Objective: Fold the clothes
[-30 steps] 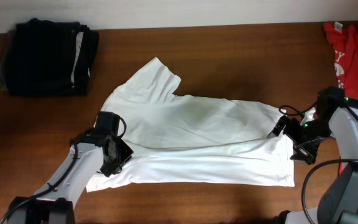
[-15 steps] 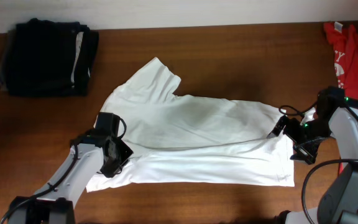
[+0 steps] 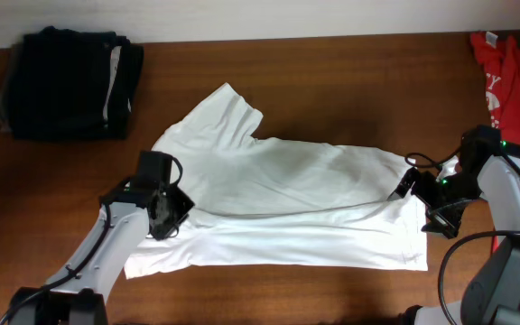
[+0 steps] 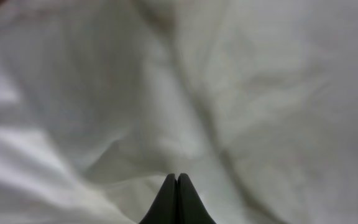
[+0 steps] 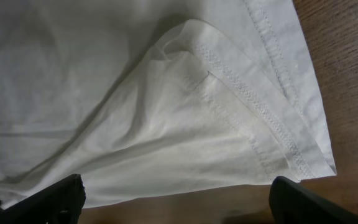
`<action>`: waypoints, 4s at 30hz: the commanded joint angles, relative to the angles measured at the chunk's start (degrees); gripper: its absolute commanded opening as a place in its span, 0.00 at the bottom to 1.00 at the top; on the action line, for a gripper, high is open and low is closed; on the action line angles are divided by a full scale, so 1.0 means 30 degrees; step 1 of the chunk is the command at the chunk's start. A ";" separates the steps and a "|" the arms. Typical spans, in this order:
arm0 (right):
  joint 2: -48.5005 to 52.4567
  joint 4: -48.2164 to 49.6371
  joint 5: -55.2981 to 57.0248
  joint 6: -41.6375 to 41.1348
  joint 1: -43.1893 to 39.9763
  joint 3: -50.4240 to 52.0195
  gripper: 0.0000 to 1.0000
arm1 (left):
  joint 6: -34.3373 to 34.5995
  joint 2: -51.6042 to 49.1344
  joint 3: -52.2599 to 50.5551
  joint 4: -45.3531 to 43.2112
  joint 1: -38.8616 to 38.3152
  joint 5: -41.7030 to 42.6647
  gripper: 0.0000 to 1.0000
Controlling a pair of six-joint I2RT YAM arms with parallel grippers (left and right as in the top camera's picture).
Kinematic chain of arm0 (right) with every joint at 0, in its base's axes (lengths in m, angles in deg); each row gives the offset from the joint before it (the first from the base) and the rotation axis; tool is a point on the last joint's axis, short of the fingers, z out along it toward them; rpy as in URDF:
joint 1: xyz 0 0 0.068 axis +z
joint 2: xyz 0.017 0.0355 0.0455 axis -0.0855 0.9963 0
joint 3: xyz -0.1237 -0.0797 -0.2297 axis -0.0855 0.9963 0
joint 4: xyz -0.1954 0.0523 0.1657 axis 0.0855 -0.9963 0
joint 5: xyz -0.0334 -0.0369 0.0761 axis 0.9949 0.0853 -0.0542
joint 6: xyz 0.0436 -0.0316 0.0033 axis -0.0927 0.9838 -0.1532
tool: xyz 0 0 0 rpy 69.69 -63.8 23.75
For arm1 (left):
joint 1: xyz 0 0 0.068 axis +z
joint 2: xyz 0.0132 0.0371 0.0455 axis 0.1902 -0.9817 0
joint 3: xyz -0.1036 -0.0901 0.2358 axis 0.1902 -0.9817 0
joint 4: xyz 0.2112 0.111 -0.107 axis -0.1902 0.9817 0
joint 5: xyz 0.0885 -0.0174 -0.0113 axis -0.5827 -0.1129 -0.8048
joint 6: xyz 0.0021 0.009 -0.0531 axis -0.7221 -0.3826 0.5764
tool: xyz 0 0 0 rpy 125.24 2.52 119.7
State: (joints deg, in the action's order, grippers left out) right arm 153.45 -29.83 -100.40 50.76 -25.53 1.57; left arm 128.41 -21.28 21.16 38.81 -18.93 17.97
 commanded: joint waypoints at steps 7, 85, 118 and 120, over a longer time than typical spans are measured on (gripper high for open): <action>0.0000 -0.0007 -0.0233 0.0000 0.0117 -0.0291 0.98 | -0.0022 0.0291 0.0160 -0.3548 -0.0743 -0.0503 0.01; 0.0000 0.2645 -0.0328 -0.0007 0.0117 -0.0291 0.98 | -0.9515 0.3840 0.1253 -0.1166 0.3082 -0.2113 0.01; 0.0000 0.0634 -0.0306 0.2302 0.0240 -0.0270 0.98 | -0.7431 -0.5821 0.1137 -0.1960 0.6958 -0.9930 0.01; 0.0000 0.0699 -0.0306 0.2295 0.0532 -0.0270 0.98 | -0.7220 -0.5391 0.1413 -0.1129 0.7606 -0.9930 0.01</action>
State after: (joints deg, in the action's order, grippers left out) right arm 153.45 -27.71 -100.81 56.29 -25.44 1.46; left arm 102.40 -36.21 26.34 31.27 -0.40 -4.98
